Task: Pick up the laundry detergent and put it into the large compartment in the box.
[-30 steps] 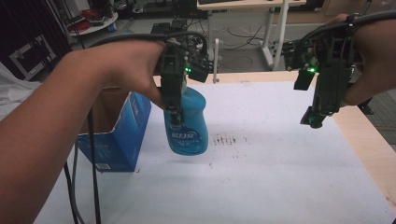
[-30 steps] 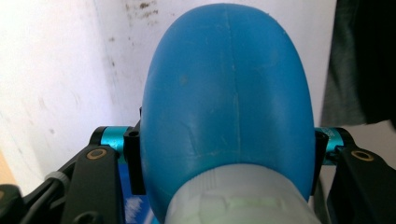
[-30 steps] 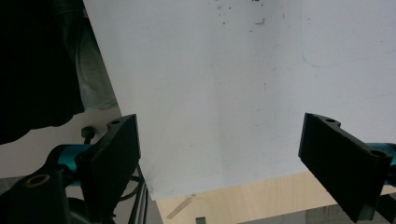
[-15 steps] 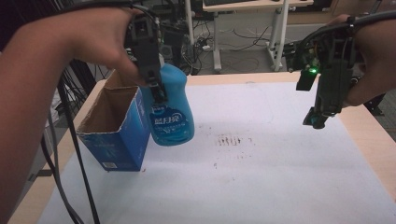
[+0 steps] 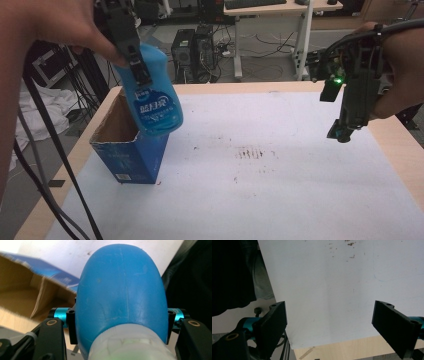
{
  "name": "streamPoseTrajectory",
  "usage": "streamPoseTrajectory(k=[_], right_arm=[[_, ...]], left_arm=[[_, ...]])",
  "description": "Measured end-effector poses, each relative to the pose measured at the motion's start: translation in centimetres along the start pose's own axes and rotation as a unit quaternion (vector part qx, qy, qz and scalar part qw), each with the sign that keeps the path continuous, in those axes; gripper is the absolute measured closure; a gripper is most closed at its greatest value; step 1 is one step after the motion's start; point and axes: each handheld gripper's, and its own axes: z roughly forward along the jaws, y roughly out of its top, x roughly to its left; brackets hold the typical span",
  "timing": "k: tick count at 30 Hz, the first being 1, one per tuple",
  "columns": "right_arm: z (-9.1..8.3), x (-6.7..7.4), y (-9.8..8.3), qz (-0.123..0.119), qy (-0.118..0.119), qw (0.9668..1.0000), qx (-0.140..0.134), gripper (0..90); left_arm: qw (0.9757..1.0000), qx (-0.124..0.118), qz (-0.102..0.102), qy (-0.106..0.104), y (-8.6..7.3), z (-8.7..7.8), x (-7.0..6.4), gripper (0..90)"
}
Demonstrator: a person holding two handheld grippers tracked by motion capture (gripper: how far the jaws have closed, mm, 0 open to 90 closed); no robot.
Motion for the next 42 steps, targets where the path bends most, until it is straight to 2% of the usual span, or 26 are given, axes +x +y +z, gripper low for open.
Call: streamPoseTrajectory(k=[1,3,7,10,11,15,21,23,29,35,40,42], right_arm=[[0.0,0.0,0.0,0.000,0.000,1.0000,0.000,11.9],[0.0,-0.1,0.0,0.002,0.001,1.0000,0.000,12.0],[0.1,-0.2,0.1,0.006,0.001,1.0000,0.000,12.0],[0.2,-0.3,0.2,0.004,0.003,1.0000,0.002,12.0],[0.2,-0.3,0.3,0.005,0.002,1.0000,0.001,11.9],[0.4,-0.4,0.5,0.005,0.004,1.0000,0.003,11.9],[0.4,-0.5,0.8,0.007,0.006,1.0000,0.003,12.0],[0.5,-0.5,0.8,0.005,0.006,1.0000,0.004,12.0],[0.7,-0.5,1.1,0.003,0.007,0.9999,0.008,11.9],[0.7,-0.5,1.1,0.001,0.007,0.9999,0.010,11.9],[0.7,-0.5,1.0,0.004,0.008,0.9999,0.011,12.0],[0.7,-0.5,1.0,0.005,0.007,0.9999,0.010,11.9]], left_arm=[[1.0000,0.000,0.000,0.000,0.0,0.0,0.0,38.6],[0.9994,-0.005,-0.034,0.001,-1.1,-0.8,1.0,38.6],[0.9980,-0.001,-0.064,0.003,-2.3,-1.2,2.1,38.6],[0.9969,0.002,-0.078,0.007,-3.1,-1.4,3.0,38.6],[0.9971,0.005,-0.076,0.010,-3.3,-1.4,3.2,38.6],[0.9959,0.005,-0.089,0.012,-4.2,-1.3,4.1,38.7],[0.9942,0.027,-0.100,0.028,-4.4,-0.4,4.7,38.6],[0.9937,0.035,-0.101,0.032,-4.4,0.2,4.9,38.7],[0.9942,0.056,-0.085,0.033,-4.0,2.6,5.5,38.7],[0.9949,0.056,-0.082,0.019,-4.2,5.3,6.3,38.7],[0.9958,0.060,-0.067,0.016,-4.3,7.5,6.8,38.7],[0.9958,0.060,-0.068,0.014,-4.3,8.5,6.9,38.7]])
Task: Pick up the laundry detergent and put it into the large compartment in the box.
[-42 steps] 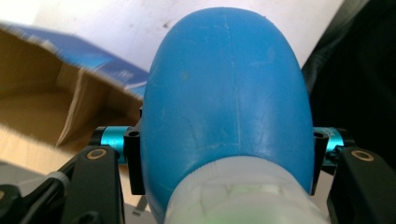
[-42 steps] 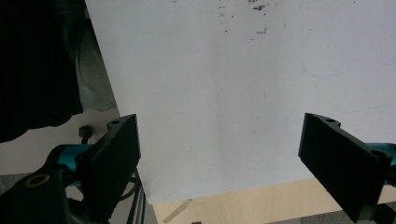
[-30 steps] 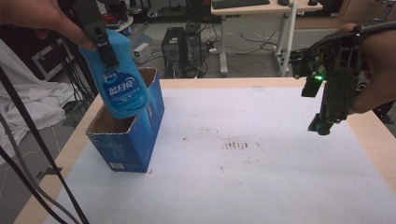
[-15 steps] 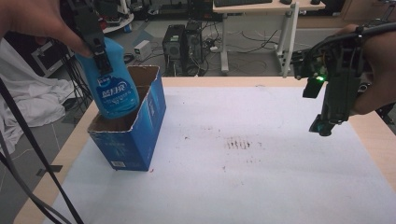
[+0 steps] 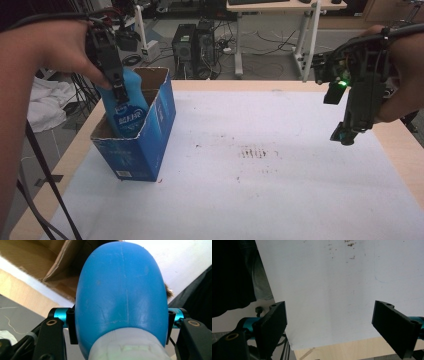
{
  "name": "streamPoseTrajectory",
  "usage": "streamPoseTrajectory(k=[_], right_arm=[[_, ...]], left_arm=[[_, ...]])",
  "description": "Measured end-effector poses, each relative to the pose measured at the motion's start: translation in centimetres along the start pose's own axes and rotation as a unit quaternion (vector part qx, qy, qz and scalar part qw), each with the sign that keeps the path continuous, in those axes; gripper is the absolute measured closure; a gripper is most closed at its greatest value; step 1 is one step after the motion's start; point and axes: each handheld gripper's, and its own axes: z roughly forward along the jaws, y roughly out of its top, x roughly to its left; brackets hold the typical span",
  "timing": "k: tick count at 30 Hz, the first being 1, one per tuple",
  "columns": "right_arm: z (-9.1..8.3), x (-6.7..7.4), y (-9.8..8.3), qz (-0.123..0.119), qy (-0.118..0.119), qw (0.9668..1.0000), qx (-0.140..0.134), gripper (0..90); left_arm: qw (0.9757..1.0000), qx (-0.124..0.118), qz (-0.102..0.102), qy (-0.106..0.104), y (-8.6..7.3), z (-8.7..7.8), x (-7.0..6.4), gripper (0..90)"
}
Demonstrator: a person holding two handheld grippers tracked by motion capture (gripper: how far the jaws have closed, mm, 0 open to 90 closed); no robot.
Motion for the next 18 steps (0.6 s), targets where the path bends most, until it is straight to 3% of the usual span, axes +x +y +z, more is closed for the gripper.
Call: streamPoseTrajectory(k=[12,18], right_arm=[[0.0,0.1,-0.1,0.001,0.001,1.0000,0.000,11.9],[0.0,0.1,-0.1,0.000,0.001,1.0000,0.000,11.9]], left_arm=[[0.9999,-0.001,0.014,-0.004,0.3,4.6,0.2,38.7],[0.9991,0.002,0.042,0.005,0.2,6.0,0.0,38.6]])
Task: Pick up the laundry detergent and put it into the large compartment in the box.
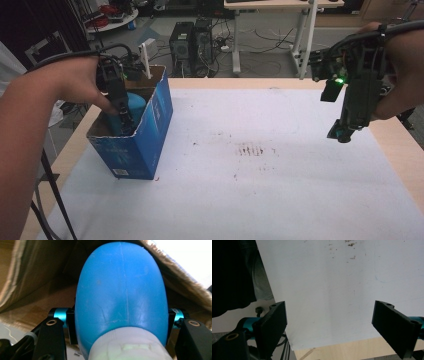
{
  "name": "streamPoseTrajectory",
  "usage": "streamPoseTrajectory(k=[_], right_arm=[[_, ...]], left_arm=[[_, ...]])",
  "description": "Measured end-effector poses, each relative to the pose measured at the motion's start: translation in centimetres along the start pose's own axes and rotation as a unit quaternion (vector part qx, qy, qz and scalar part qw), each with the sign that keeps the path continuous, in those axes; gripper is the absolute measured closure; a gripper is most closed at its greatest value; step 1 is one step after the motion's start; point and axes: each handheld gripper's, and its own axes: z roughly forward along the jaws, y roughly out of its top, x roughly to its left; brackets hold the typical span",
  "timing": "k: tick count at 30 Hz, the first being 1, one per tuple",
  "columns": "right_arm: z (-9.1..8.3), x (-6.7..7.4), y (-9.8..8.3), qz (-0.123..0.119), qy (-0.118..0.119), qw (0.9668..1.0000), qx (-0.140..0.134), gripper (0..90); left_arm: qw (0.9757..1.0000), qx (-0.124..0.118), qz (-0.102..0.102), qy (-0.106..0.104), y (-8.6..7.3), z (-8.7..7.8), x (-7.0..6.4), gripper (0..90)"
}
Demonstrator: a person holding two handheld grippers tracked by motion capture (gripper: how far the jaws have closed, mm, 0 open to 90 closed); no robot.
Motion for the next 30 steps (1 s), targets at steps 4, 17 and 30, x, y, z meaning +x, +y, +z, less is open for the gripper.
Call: streamPoseTrajectory(k=[4,17,30], right_arm=[[0.1,0.0,0.0,-0.003,0.000,1.0000,-0.001,11.9],[0.0,0.1,0.1,-0.001,0.000,1.0000,-0.001,11.9],[-0.1,0.2,-0.3,0.006,-0.002,1.0000,0.001,12.0]], left_arm=[[0.9999,0.003,-0.008,-0.007,-0.1,0.7,0.0,38.6],[0.9998,-0.005,0.018,0.006,-0.3,1.3,-0.4,38.3],[0.9990,-0.012,0.039,0.016,-0.2,0.3,-0.6,30.6]])
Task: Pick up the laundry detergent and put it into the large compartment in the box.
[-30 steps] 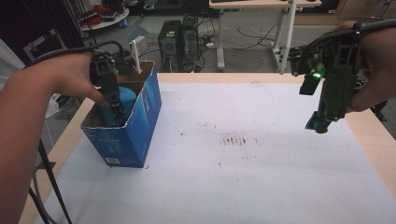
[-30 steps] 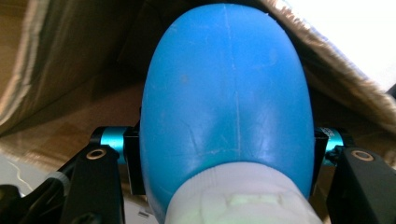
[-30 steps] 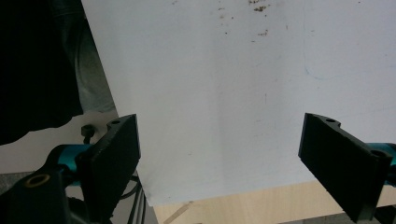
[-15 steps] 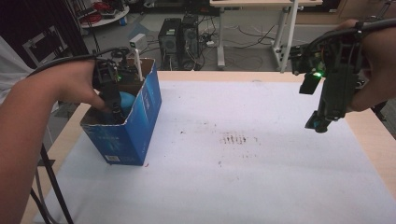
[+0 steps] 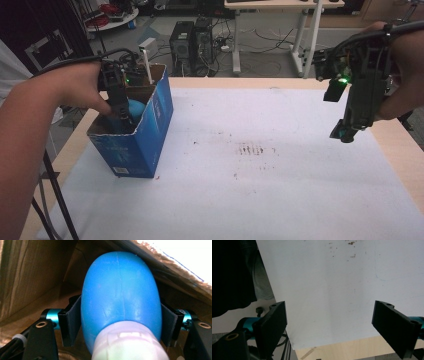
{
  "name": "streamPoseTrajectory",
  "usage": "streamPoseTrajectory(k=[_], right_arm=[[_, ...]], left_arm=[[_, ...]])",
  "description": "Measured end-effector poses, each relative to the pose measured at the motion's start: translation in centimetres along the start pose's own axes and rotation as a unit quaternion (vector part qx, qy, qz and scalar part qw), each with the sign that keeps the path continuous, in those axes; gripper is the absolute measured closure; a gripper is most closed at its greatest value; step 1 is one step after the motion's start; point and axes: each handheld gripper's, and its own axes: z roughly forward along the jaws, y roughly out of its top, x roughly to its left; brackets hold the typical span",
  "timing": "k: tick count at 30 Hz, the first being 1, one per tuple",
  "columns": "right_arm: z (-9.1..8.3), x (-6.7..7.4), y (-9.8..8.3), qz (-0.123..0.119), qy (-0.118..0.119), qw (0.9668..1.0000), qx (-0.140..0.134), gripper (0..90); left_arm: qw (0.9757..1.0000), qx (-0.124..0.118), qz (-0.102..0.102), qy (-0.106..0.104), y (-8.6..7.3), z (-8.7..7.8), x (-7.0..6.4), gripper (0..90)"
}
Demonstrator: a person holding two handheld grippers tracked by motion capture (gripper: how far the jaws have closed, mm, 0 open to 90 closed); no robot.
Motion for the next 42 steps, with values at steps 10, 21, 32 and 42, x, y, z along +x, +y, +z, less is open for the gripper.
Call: streamPoseTrajectory(k=[10,21,32,42], right_arm=[[0.1,0.1,0.0,-0.004,0.000,1.0000,-0.001,11.9],[0.1,0.1,0.4,-0.006,-0.001,1.0000,-0.002,11.9],[0.1,0.0,0.6,-0.012,-0.002,0.9999,-0.002,11.9],[0.1,0.0,0.6,-0.008,-0.001,1.0000,-0.002,11.9]], left_arm=[[1.0000,-0.002,0.004,-0.008,0.1,-0.1,-0.3,30.5],[0.9999,-0.008,0.007,0.004,-0.5,-1.2,-0.3,27.3],[0.9997,-0.006,0.011,0.022,-0.7,-2.8,-0.5,22.0],[0.9990,-0.010,0.023,0.038,-0.8,-5.1,-1.4,19.6]])
